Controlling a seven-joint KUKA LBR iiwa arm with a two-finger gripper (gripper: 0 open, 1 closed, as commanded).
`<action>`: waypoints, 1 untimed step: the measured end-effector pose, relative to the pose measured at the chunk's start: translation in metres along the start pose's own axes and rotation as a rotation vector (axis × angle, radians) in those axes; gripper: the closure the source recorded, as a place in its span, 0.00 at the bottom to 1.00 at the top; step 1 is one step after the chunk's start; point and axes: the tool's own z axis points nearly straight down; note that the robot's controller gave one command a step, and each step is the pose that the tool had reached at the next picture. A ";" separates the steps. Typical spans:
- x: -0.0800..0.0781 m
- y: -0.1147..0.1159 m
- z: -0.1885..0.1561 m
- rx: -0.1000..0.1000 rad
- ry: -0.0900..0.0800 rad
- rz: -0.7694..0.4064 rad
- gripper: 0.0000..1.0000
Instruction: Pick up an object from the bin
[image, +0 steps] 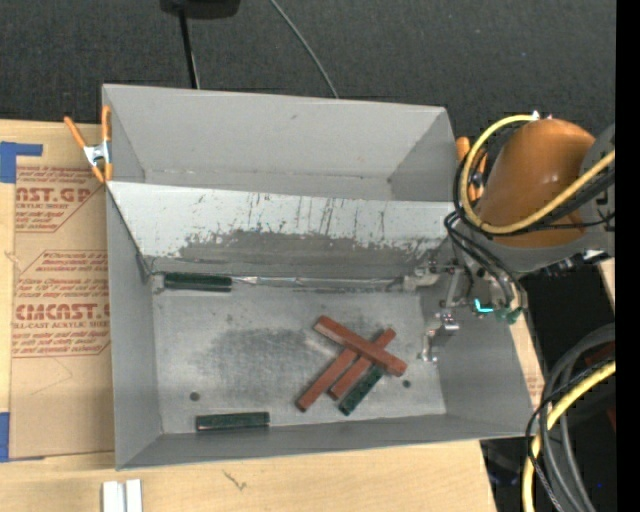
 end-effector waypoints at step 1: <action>-0.002 0.000 -0.004 0.001 -0.008 -0.001 0.00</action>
Offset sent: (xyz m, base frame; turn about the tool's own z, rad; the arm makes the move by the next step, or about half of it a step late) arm 0.0075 0.0150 -0.1227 -0.2882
